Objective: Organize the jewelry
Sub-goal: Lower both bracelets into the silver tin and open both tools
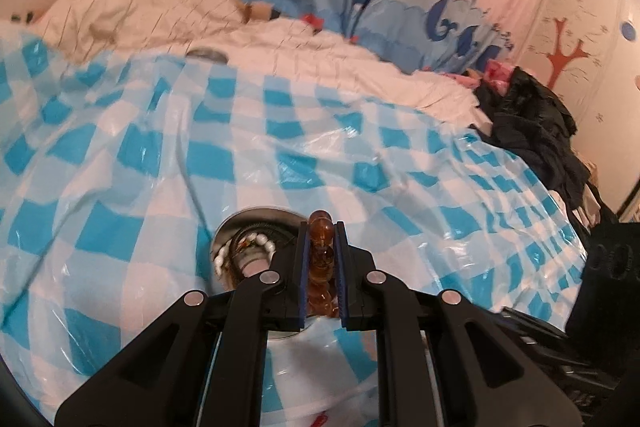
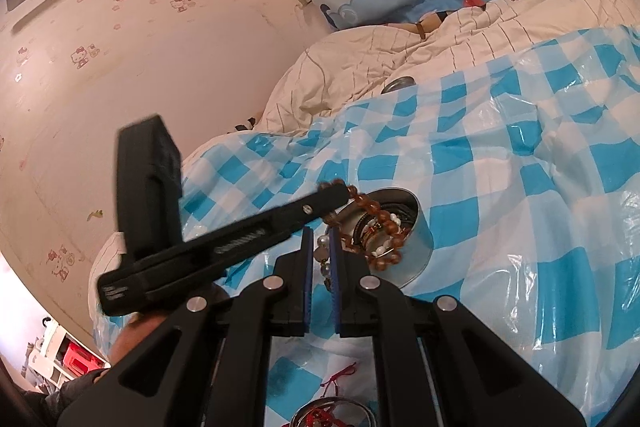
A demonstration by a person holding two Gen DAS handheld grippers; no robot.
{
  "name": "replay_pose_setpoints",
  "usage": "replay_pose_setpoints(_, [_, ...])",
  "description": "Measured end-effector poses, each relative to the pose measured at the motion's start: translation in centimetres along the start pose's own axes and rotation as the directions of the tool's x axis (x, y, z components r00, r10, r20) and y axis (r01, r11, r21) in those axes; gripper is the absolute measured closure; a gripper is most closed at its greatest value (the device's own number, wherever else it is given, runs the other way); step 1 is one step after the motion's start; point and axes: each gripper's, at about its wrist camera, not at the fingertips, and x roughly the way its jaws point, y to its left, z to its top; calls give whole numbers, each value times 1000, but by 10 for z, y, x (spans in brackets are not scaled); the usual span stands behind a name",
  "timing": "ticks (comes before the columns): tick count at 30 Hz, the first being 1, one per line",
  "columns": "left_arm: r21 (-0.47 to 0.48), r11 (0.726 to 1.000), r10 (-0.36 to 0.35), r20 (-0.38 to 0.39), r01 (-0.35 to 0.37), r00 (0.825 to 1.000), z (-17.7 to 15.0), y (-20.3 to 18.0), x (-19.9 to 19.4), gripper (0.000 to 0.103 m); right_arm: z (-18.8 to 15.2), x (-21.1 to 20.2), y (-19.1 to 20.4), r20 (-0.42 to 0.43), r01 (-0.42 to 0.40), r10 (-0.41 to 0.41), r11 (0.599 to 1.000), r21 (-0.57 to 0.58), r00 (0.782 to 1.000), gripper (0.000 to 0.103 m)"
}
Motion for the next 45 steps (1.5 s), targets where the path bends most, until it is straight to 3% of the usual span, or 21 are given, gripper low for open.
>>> replay_pose_setpoints(15, [-133,990,45,-23,-47,999,-8,52,-14,81,32,41,-7,9,0,0,1000,14,1000,94])
replay_pose_setpoints(16, [-137,989,46,-26,-49,999,-9,54,-14,80,33,44,-7,7,10,-10,1000,11,1000,92])
replay_pose_setpoints(17, [-141,989,48,-30,-52,998,-10,56,-14,79,34,49,-9,-4,24,-24,1000,11,1000,75])
replay_pose_setpoints(18, [-146,988,50,-31,-54,998,-11,58,-14,77,33,50,-12,-1,36,-36,999,18,999,66])
replay_pose_setpoints(25, [-147,987,51,-70,-61,996,-20,58,-11,67,31,41,-38,-11,115,-114,986,117,993,61])
replay_pose_setpoints(30, [-175,984,6,-79,-20,997,-21,58,-1,57,24,53,-58,-49,62,-52,974,219,997,52])
replay_pose_setpoints(34, [-276,960,-60,-54,43,997,-22,73,12,55,16,68,-73,-70,17,4,955,298,998,48])
replay_pose_setpoints(38, [-304,949,-110,-59,87,992,-28,73,29,50,15,85,-79,-102,-5,40,946,324,994,42])
replay_pose_setpoints(40, [-272,960,-89,-60,69,994,-31,65,32,44,15,85,-78,-107,-12,49,945,326,993,36])
replay_pose_setpoints(45, [-222,974,-61,-63,45,996,-32,51,23,43,12,78,-72,-118,-34,83,930,366,989,34])
